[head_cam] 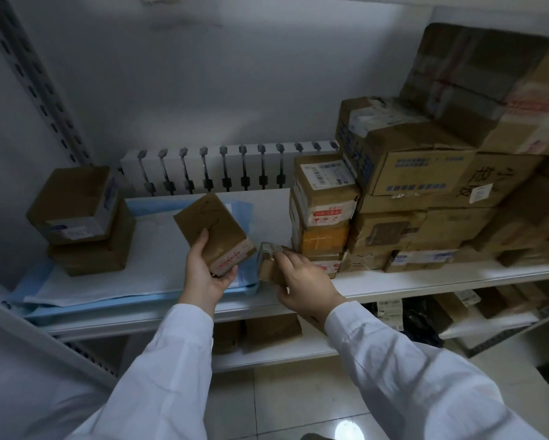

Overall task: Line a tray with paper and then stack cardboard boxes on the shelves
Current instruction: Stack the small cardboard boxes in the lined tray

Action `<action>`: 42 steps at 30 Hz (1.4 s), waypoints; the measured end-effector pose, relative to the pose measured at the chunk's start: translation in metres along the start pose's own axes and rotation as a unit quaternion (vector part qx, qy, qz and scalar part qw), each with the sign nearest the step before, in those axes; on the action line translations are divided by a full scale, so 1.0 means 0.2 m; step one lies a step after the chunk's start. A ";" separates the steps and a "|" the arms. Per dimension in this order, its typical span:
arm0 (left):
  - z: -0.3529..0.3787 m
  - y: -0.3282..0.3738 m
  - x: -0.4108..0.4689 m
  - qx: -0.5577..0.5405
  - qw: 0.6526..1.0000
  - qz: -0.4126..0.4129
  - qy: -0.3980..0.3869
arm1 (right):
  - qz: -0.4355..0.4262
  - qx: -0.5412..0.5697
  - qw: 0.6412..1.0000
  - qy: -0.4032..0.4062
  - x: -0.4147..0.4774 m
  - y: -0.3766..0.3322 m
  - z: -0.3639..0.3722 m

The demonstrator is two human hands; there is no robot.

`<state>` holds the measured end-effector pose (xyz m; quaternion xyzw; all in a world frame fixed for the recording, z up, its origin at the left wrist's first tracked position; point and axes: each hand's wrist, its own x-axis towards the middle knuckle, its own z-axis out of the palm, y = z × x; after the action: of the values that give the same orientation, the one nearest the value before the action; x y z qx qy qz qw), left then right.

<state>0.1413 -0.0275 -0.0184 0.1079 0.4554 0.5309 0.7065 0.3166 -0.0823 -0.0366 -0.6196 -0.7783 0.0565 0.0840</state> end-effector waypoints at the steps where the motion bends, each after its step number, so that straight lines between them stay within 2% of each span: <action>1: 0.00 0.01 -0.01 -0.004 1.000 0.014 -0.001 | 0.001 0.000 1.000 0.009 0.00 0.00 -0.01; 7: -0.04 0.09 -0.03 0.000 0.998 0.059 -0.015 | 0.057 0.012 0.995 0.078 0.04 -0.04 -0.10; 14: -0.07 0.16 -0.03 0.044 0.998 0.044 0.004 | 0.062 0.006 0.984 0.169 0.16 -0.17 -0.14; 18: -0.08 0.20 -0.02 0.062 0.997 0.042 0.004 | 0.085 0.007 0.977 0.195 0.24 -0.23 -0.18; 22: -0.08 0.28 -0.01 0.076 0.996 0.051 -0.001 | 0.091 0.042 0.980 0.170 0.30 -0.27 -0.21; 26: -0.07 0.39 -0.02 0.097 0.992 0.083 -0.006 | 0.078 0.080 0.976 0.189 0.39 -0.35 -0.26; 31: -0.12 0.63 -0.04 0.117 0.983 0.144 -0.009 | 0.020 0.136 0.961 0.240 0.55 -0.56 -0.34; 38: -0.27 0.99 -0.03 0.208 0.931 0.286 0.090 | -0.052 0.182 0.948 0.255 0.75 -0.85 -0.41; 42: -0.33 1.12 0.00 0.262 0.915 0.287 0.110 | -0.069 0.200 0.944 0.253 0.81 -0.95 -0.41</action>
<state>-0.0552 0.0428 0.0880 0.3561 0.6026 0.5809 0.4154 0.1157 0.0319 0.0899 -0.5287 -0.7452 0.0466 0.4037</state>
